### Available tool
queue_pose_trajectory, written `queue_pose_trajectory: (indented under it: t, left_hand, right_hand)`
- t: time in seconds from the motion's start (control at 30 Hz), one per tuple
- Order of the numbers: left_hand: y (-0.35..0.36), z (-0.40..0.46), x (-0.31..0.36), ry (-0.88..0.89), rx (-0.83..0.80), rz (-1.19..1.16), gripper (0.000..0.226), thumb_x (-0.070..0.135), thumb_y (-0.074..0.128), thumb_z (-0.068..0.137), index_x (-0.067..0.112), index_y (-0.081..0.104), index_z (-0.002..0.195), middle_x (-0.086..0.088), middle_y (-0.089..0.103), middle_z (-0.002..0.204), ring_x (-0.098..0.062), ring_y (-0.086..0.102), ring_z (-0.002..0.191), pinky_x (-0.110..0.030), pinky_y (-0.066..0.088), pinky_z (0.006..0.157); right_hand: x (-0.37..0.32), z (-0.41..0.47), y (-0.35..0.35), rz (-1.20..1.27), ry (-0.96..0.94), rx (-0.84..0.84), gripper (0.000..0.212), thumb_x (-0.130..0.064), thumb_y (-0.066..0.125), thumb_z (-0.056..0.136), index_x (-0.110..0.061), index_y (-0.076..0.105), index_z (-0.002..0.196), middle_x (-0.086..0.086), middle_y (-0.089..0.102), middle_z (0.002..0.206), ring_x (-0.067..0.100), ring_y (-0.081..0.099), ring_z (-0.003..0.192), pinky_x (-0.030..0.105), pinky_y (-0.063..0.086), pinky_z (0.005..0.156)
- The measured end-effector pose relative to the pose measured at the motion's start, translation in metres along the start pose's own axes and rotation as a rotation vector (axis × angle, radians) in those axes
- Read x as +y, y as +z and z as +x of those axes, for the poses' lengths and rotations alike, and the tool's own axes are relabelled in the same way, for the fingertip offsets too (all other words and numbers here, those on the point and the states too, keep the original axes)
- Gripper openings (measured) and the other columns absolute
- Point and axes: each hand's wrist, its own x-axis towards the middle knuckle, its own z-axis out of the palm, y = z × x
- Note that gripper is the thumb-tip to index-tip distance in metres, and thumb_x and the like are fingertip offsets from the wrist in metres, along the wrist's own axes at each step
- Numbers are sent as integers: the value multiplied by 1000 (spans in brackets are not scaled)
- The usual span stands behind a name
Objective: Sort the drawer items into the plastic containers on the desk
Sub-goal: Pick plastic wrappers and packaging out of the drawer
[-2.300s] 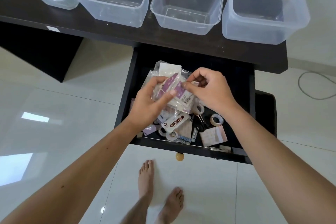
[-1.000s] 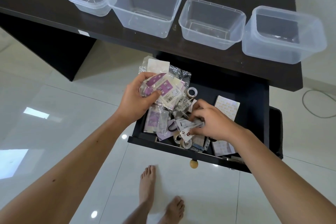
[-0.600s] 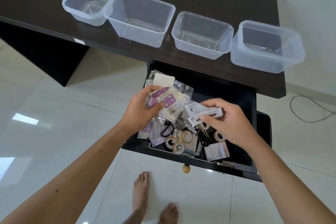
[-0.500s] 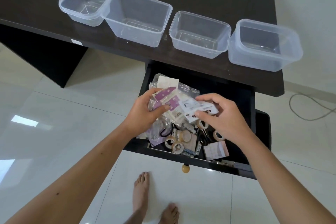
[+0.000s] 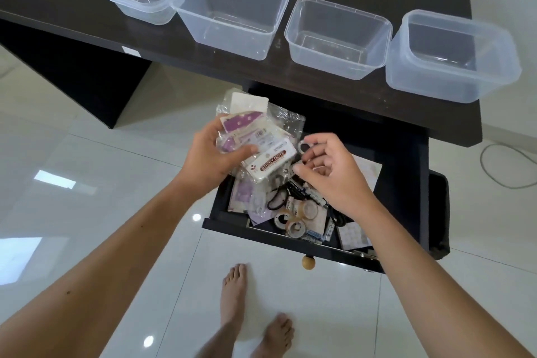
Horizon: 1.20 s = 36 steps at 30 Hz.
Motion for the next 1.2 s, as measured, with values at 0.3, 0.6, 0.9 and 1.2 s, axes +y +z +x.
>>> queue_pose_trajectory:
  t: [0.3, 0.6, 0.9, 1.2]
  left_hand:
    - [-39, 9, -3, 42, 115, -32, 41, -6, 77, 88, 13, 63, 122, 4, 73, 115, -15, 79, 100, -23, 63, 64]
    - [-49, 1, -10, 30, 72, 33, 46, -6, 76, 89, 5, 62, 132, 16, 79, 109, -18, 78, 104, -30, 65, 68]
    - [-22, 8, -4, 49, 35, 32, 45, 1, 79, 89, 18, 66, 128, 8, 74, 123, -20, 74, 115, -38, 65, 79]
    - [55, 2, -1, 35, -154, 97, 42, 4, 76, 92, 23, 63, 127, 1, 75, 121, -17, 75, 111, -33, 65, 81]
  right_hand:
    - [22, 16, 52, -322, -57, -169, 31, -28, 87, 86, -23, 77, 116, -13, 63, 104, 2, 62, 81, 23, 54, 77]
    - [13, 33, 59, -411, -63, -234, 18, -34, 87, 86, -28, 71, 92, -11, 58, 100, 1, 55, 84, 18, 40, 73]
    - [10, -4, -39, -53, 111, -63, 12, -20, 79, 93, -21, 70, 101, 3, 78, 96, 28, 74, 90, 42, 60, 88]
    - [16, -40, -88, 252, 115, 160, 27, -6, 75, 95, -19, 68, 117, -2, 80, 96, 14, 72, 89, 26, 56, 78]
